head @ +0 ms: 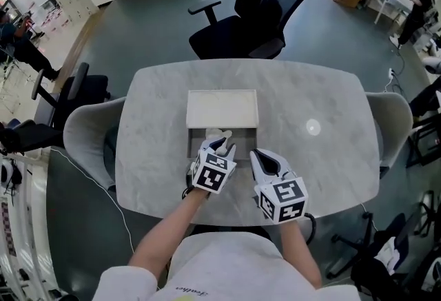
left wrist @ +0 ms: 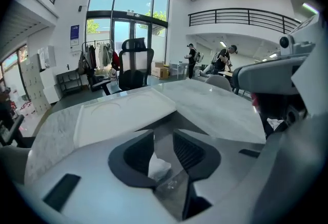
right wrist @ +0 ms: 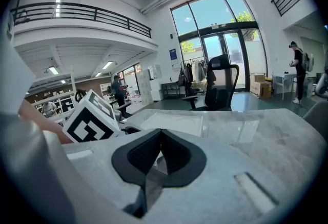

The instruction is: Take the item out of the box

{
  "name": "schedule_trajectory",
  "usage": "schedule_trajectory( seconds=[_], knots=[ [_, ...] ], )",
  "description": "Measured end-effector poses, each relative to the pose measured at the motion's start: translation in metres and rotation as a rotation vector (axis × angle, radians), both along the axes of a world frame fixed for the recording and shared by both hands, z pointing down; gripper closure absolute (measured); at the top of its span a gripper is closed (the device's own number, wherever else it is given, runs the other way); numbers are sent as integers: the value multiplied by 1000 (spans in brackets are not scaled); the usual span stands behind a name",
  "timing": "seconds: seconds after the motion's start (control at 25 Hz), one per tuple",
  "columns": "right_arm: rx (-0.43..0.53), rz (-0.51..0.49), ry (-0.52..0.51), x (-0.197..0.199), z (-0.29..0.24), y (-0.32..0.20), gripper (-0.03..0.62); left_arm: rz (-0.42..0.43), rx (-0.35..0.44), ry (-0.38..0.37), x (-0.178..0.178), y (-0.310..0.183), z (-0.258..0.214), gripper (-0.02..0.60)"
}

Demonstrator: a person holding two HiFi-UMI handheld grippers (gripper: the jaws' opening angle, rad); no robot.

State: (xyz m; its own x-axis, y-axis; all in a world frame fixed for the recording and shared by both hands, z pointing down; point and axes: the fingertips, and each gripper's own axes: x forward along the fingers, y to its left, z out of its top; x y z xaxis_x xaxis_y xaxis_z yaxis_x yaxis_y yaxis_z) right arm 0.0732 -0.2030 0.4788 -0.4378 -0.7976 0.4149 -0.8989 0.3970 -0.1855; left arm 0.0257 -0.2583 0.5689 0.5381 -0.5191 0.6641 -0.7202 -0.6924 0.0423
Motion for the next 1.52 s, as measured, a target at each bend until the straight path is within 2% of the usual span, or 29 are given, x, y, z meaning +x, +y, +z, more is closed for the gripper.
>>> schedule_trajectory(
  seconds=[0.2, 0.6, 0.96, 1.32, 1.36, 1.44, 1.52],
  knots=[
    [-25, -50, -29, 19, 10, -12, 589, -39, -60, -94, 5, -12, 26, 436],
    [-62, -147, -67, 35, 25, -29, 589, -90, -101, -239, 11, -31, 49, 394],
    [-90, -199, -86, 38, 37, -33, 589, -163, -144, -322, 7, -41, 70, 365],
    [-98, -209, -93, 40, 39, -30, 589, -192, -178, -387, -1, -41, 82, 367],
    [-98, -209, -93, 39, 39, -31, 589, -195, -177, -385, -2, -42, 81, 378],
    [-98, -211, -95, 37, 38, -31, 589, -199, -175, -378, -5, -43, 80, 441],
    [-100, -213, -95, 36, 38, -30, 589, -196, -182, -373, -6, -43, 80, 462]
  ],
)
